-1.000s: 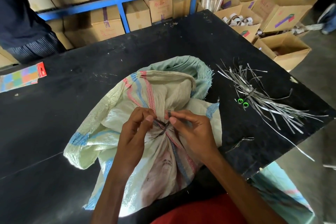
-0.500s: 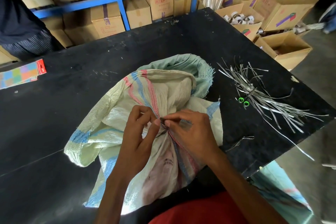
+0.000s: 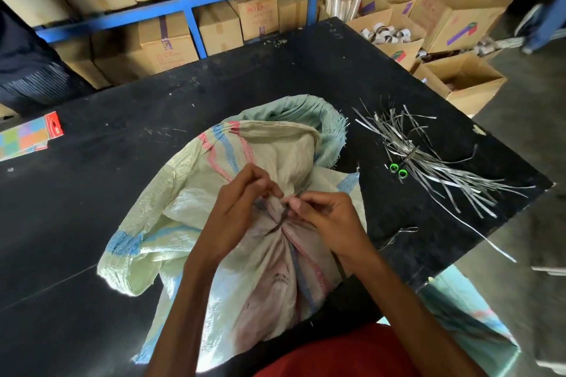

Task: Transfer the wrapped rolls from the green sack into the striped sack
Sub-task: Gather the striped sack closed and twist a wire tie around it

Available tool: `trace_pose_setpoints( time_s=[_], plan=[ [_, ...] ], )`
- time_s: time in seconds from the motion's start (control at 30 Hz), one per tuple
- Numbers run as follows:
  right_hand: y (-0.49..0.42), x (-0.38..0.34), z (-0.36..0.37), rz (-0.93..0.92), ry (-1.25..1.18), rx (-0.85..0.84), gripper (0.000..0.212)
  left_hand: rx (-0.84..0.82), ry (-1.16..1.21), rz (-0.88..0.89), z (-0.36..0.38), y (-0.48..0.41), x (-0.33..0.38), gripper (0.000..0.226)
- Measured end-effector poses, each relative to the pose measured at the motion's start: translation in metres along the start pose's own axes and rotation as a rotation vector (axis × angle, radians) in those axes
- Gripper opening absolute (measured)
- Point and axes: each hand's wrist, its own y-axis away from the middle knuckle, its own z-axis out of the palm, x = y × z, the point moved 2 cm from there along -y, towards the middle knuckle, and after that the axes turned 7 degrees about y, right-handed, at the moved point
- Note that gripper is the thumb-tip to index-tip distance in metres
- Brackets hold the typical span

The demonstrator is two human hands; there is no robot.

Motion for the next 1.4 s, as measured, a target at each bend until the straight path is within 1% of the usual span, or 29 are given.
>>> trace_pose_setpoints(
  time_s=[0.07,0.13,0.23,0.3,0.37,0.43,0.5,0.57,0.7,0.8,0.87,1.0,1.07,1.13,1.27,1.4],
  plan=[
    [0.001,0.004,-0.005,0.08,-0.101,0.017,0.016,-0.053,-0.065,-0.014,-0.002,-0.001,-0.017,0.021],
    [0.002,0.006,-0.009,0.127,-0.169,0.025,0.016,-0.121,-0.168,0.016,-0.001,0.0,-0.028,0.02],
    [0.0,0.006,-0.012,0.144,-0.222,0.02,0.015,-0.181,-0.293,0.061,0.0,0.0,-0.035,0.016],
    [-0.001,0.006,-0.013,0.117,-0.18,-0.002,0.014,-0.173,-0.387,0.093,0.003,-0.002,-0.035,0.017],
    [-0.002,0.005,-0.016,0.087,-0.152,-0.027,0.012,-0.147,-0.462,0.118,0.007,-0.004,-0.034,0.013],
    [-0.005,0.004,-0.021,0.047,-0.117,-0.071,0.01,-0.137,-0.459,0.103,0.007,-0.005,-0.035,0.01],
    [-0.008,0.003,-0.028,-0.037,0.046,-0.118,0.009,-0.151,-0.422,0.076,0.005,-0.006,-0.036,0.01],
    [-0.01,0.003,-0.034,-0.16,0.254,-0.121,0.012,-0.162,-0.405,0.062,0.004,-0.007,-0.035,0.011],
    [-0.007,0.002,-0.031,-0.395,0.508,-0.027,0.013,-0.143,-0.472,0.048,0.006,-0.009,-0.037,0.004],
    [-0.005,0.006,-0.026,-0.558,0.695,0.167,0.009,-0.142,-0.46,0.05,0.006,-0.008,-0.038,0.01],
    [-0.004,0.01,-0.021,-0.65,0.8,0.273,0.011,-0.138,-0.471,0.064,0.007,-0.007,-0.034,0.01],
    [0.004,0.018,-0.007,-0.806,0.923,0.407,0.017,-0.153,-0.444,0.07,0.008,-0.005,-0.033,0.009],
    [0.006,0.02,-0.005,-0.848,0.929,0.456,0.02,-0.155,-0.341,0.033,0.006,-0.006,-0.035,0.012],
    [0.006,0.019,-0.005,-0.863,0.917,0.467,0.02,-0.138,-0.242,0.011,0.004,-0.007,-0.036,0.013],
    [0.006,0.018,-0.005,-0.852,0.895,0.442,0.017,-0.119,-0.321,0.094,0.004,-0.01,-0.032,0.016],
    [0.006,0.018,-0.006,-0.83,0.865,0.444,0.015,-0.119,-0.32,0.131,0.005,-0.011,-0.032,0.017]
  ],
)
